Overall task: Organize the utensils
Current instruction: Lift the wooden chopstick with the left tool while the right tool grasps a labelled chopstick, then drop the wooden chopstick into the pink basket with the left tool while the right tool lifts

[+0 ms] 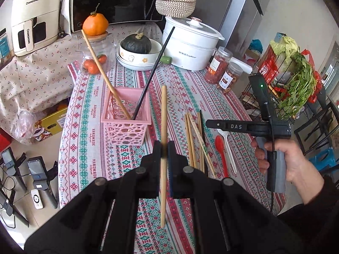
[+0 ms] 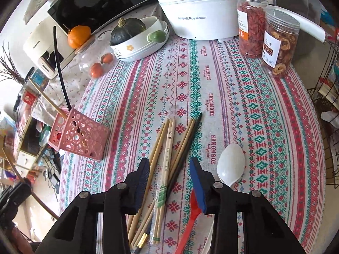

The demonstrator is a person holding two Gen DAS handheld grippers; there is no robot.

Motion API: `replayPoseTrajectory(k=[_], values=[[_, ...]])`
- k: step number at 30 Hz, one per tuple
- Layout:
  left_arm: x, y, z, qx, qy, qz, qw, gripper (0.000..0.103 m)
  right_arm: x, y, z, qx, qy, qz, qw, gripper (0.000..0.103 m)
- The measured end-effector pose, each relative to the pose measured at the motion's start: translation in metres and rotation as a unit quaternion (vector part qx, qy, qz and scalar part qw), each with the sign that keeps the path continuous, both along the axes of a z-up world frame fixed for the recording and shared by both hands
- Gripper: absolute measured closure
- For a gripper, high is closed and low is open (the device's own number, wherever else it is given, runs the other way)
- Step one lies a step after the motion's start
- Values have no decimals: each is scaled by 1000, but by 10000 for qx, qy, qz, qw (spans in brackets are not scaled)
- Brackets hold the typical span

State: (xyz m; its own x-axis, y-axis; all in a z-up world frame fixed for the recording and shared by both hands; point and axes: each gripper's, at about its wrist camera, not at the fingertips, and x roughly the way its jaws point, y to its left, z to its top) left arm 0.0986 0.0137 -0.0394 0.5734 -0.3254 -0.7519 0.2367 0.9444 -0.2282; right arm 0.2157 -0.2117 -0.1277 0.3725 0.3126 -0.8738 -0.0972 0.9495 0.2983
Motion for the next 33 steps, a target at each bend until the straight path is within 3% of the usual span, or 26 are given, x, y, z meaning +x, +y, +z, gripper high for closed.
replayPoseTrajectory(k=[2,4,13,17,20,25,33], values=[[-1,4,3,-66,-22,16,10000,96,9,5,-6,-84,-12,26,10000,83],[0,9,5,-132,-28,5,9999,96,17,11,-11,-118,-40,89,9999,87],[-1,20,5,-214,23,78,9997,96,30,35,-41,-590,161,424,9972,91],[-2,21,4,-173,-16,130,9998,96,21,53,-41,-1197,-71,647,9907,93],[-6,22,8,-128,-132,176,9997,96,15,54,-38,-1241,-161,578,9905,98],[-16,26,22,-226,-354,158,9990,96,-12,48,-6,-1011,-590,526,9917,98],[-31,40,59,-439,-1131,358,9920,96,-59,39,69,-344,-1443,412,9881,98]])
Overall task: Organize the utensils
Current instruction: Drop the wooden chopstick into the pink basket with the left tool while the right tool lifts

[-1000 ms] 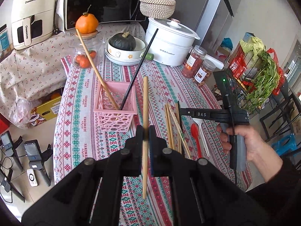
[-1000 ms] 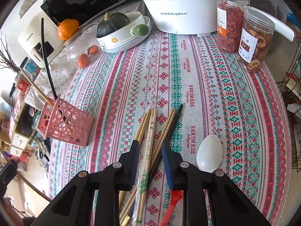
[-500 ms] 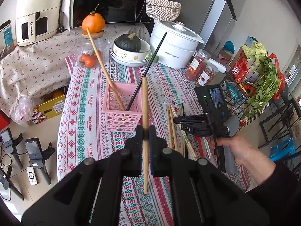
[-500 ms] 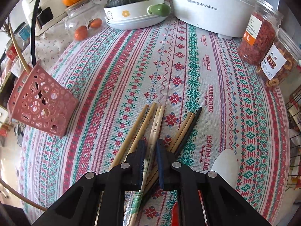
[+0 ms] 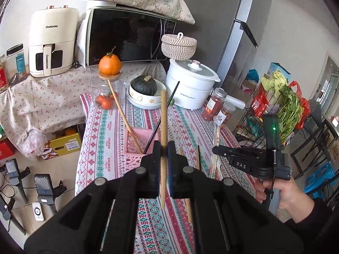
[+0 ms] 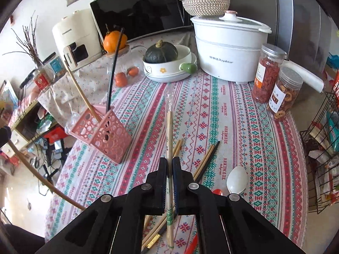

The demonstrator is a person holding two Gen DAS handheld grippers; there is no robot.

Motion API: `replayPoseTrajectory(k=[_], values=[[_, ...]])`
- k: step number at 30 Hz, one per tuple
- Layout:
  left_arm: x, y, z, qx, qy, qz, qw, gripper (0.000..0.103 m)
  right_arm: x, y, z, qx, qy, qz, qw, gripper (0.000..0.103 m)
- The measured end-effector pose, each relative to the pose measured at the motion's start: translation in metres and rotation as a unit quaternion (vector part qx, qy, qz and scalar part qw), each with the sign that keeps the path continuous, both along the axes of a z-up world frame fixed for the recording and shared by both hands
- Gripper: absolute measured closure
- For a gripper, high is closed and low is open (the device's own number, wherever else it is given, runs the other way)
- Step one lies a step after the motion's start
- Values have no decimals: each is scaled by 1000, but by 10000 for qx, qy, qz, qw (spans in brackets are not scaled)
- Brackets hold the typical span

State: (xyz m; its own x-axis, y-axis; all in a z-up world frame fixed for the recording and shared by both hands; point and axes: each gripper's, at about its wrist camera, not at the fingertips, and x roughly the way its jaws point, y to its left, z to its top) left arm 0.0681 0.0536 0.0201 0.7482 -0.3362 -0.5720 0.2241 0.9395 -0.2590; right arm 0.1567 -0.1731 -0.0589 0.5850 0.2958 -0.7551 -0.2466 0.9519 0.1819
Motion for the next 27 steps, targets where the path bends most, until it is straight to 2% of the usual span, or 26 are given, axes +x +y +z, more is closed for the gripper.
replayPoseTrajectory(k=[6,9,12,16,21,27], values=[[-4,13,27,-194,-1060,259,9938,96,-18,0,39,430,-438,48,9981,98],[-2,16,32,-281,-1515,401,9872,96,-21,4,46,476,-532,58,9974,98],[6,15,31,-196,-1872,536,9807,96,-19,7,45,487,-535,80,9974,98],[24,13,15,-109,-1841,700,9803,96,-16,11,41,455,-520,114,9975,98],[44,14,-10,41,-1594,863,9834,96,-16,15,40,418,-579,138,9974,98],[63,16,-27,-14,-1227,885,9885,96,-17,21,43,431,-699,164,9965,98]])
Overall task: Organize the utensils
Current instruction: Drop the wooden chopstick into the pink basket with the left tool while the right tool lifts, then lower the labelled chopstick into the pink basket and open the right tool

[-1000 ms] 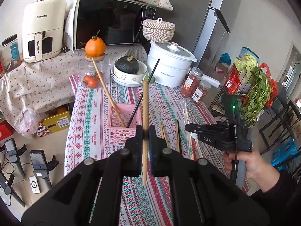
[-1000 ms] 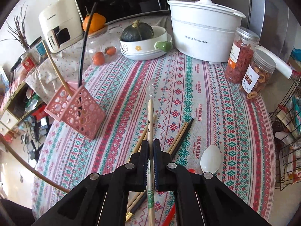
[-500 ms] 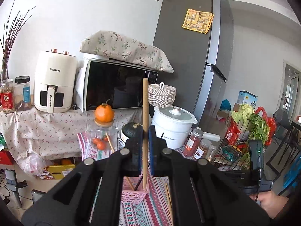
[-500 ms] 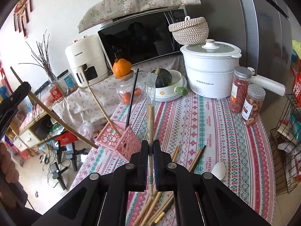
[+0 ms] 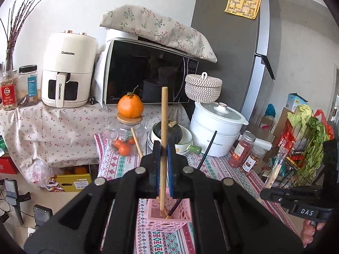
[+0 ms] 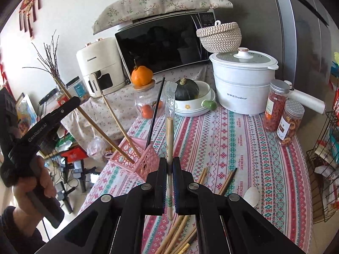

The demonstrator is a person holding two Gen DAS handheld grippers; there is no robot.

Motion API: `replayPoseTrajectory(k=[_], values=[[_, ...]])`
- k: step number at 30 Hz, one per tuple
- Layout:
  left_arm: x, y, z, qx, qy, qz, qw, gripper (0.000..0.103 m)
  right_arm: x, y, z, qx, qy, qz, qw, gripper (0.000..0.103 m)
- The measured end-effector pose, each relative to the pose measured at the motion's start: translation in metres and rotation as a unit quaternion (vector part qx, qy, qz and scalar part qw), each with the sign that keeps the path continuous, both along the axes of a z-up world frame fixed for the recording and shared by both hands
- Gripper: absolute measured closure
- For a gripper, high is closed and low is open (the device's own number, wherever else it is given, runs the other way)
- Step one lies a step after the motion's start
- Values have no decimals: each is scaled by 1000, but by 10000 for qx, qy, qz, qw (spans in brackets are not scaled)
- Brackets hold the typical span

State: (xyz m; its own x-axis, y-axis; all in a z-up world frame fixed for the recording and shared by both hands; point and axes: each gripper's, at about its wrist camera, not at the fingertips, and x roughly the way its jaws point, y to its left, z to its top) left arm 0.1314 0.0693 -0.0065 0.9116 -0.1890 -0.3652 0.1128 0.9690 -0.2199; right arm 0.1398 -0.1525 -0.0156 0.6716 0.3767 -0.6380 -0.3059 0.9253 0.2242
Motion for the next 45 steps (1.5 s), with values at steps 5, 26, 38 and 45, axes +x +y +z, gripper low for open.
replayPoseTrajectory(k=[5,26,38,45], values=[[11,4,-13,-126,489,-3,9987,88,-3,5,11,97,-171,30,9998,98],[-15,38,-37,24,2426,854,9664,13,35,62,46,753,-773,-233,9939,98],[-27,41,-35,168,2493,734,9655,13,69,98,-17,481,-118,-247,9985,96],[-26,35,-35,189,2497,659,9659,13,70,94,-15,380,44,-239,9990,75]])
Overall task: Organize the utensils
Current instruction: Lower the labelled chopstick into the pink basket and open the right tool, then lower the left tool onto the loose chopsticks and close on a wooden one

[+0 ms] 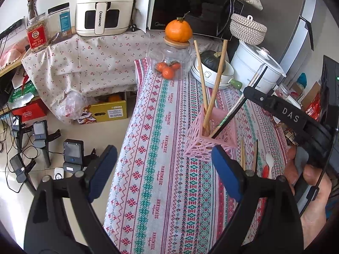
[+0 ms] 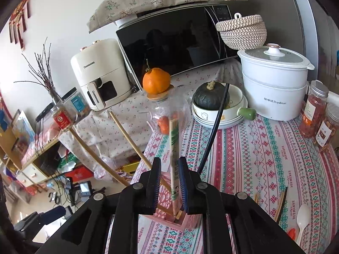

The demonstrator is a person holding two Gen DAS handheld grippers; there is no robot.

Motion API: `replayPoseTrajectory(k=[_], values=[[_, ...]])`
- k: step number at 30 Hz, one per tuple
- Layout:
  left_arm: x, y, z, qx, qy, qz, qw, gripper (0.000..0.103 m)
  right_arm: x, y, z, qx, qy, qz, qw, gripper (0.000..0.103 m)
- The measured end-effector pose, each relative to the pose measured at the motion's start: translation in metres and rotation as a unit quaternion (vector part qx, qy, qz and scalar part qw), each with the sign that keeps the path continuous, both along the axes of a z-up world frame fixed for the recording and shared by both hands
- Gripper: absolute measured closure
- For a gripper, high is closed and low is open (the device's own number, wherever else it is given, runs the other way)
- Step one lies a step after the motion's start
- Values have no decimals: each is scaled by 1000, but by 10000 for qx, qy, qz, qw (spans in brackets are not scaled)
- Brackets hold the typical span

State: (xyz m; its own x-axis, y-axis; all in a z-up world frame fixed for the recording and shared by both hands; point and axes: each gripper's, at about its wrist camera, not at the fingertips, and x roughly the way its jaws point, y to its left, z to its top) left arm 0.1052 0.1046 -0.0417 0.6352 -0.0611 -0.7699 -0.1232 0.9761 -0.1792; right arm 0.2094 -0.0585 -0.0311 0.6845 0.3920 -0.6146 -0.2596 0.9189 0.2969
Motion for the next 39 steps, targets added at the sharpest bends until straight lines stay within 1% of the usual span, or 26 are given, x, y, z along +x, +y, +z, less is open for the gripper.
replayPoseTrajectory(k=[2,4,6,8,11,17,21,26,31,33,35,37,39], values=[[0,-2,1,12,-5,-12,10000,13,-3,-6,7,-28,-14,-70,10000,52],[-1,-5,1,44,-12,-44,10000,12,-6,-12,12,-66,13,-90,9999,48],[-3,-9,2,80,-20,-79,9999,9,-9,-18,17,-148,83,-107,9998,44],[-5,-14,3,150,-37,-97,9998,7,-14,-27,21,-201,136,-134,9996,36],[-7,-22,3,265,-65,-195,9994,5,-25,-42,25,-254,224,-162,9993,28],[-11,-39,0,378,-30,-421,9984,4,-49,-77,24,-570,341,-298,9973,19],[-13,-53,-5,465,50,-600,9971,4,-61,-104,18,-642,514,-416,9957,18],[-15,-73,-13,703,129,-808,9942,4,-71,-135,5,-715,710,-582,9932,17],[-15,-91,-28,810,320,-991,9913,4,-78,-163,-18,-708,899,-771,9904,15],[-12,-100,-36,748,525,-1167,9889,4,-78,-171,-31,-825,1076,-907,9866,15],[-11,-108,-41,708,653,-1317,9866,4,-76,-177,-43,-997,1418,-1096,9788,15],[-10,-116,-45,738,712,-1355,9855,4,-75,-182,-50,-978,1642,-1047,9760,15],[-7,-126,-49,789,808,-1435,9832,4,-73,-185,-53,-1040,1742,-950,9746,15]])
